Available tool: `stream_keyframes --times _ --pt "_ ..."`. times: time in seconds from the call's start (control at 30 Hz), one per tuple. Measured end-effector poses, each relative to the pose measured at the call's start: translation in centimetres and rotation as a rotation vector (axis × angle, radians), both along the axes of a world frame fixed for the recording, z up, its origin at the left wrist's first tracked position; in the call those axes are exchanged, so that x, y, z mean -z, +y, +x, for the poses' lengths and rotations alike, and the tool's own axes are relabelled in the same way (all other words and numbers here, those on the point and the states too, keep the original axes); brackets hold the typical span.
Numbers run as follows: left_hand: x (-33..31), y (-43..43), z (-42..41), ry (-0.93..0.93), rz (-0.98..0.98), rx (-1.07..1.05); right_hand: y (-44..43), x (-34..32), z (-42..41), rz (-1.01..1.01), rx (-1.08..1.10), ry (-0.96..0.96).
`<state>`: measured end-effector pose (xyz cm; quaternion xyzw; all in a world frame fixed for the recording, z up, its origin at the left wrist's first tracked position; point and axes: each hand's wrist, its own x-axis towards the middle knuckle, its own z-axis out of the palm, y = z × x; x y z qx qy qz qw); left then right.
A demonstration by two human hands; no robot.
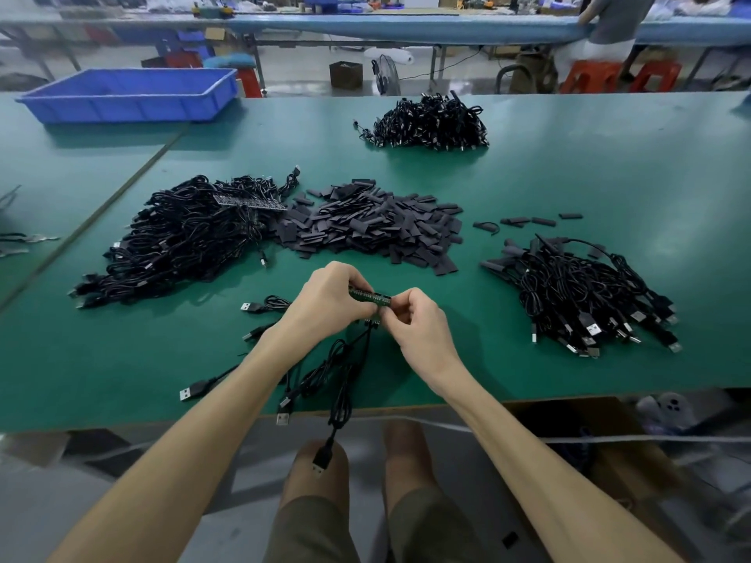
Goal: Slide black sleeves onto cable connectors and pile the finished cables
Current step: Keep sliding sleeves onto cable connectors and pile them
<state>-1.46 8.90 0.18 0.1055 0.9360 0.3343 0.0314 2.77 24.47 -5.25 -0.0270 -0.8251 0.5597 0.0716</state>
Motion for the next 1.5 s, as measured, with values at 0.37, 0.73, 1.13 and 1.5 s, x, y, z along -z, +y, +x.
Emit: stream_keyframes --times 0.37,0.73,1.13,1.5 --pt "-0.4 1.0 1.8 0.064 -0.001 -0.088 -0.1 -0.2 0.1 0.016 0.008 -0.003" --pt "-1.0 -2.2 0.5 0.104 -0.023 -0.126 0.3 -0.3 0.3 -0.181 0.1 0.022" --pt "-1.5 -6.4 -0.3 0.128 0.464 -0.155 0.7 -0.8 0.3 -0.737 0.206 0.087" --pt "-1.9 -8.2 1.3 -0.245 0.737 0.376 0.4 -1.1 0.5 -0.754 0.2 0.079"
